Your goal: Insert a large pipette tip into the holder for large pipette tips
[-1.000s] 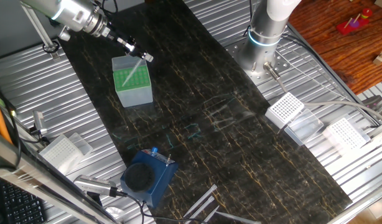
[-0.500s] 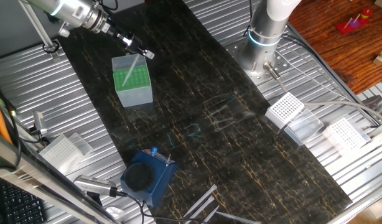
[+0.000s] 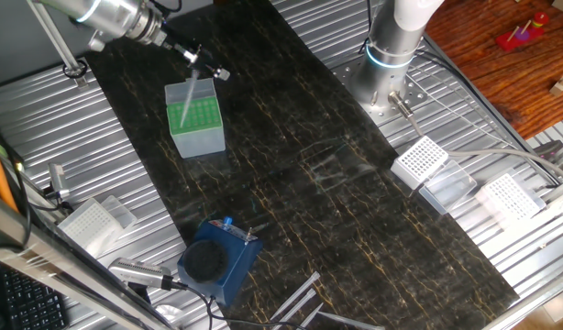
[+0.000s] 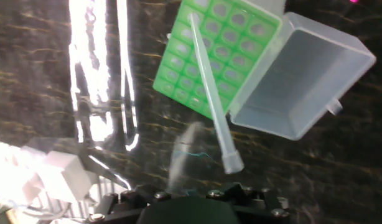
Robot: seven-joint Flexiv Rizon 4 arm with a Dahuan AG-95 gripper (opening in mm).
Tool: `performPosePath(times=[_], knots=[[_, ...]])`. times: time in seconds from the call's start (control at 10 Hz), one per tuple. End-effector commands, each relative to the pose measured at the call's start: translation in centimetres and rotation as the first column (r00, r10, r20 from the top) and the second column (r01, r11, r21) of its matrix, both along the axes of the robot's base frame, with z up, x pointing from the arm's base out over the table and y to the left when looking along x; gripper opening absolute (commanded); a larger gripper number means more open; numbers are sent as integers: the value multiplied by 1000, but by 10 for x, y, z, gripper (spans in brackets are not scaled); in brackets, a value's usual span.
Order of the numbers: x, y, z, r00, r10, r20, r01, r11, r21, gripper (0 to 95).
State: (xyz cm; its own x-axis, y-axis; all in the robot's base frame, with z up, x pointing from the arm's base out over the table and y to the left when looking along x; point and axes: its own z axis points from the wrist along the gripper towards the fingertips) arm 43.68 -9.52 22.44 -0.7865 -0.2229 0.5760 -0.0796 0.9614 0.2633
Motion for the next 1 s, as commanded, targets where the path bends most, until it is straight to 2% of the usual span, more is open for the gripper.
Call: performPosePath(times=[0.1, 0.3, 0.5, 0.6, 0.8, 0.9, 1.0], knots=[[-10, -10, 0, 1000, 22, -2, -22, 1000, 0, 0], [-26, -22, -5, 999, 43, 20, -43, 999, -23, 0], [-39, -30, -5, 995, 80, 65, -77, 996, -52, 0], [-45, -37, -4, 988, 125, 94, -120, 991, -56, 0], [-49, -43, -2, 963, 191, 188, -176, 980, -93, 0], [-47, -44, -3, 949, 201, 242, -182, 979, -96, 0], [-44, -48, -4, 940, 211, 270, -192, 977, -94, 0]])
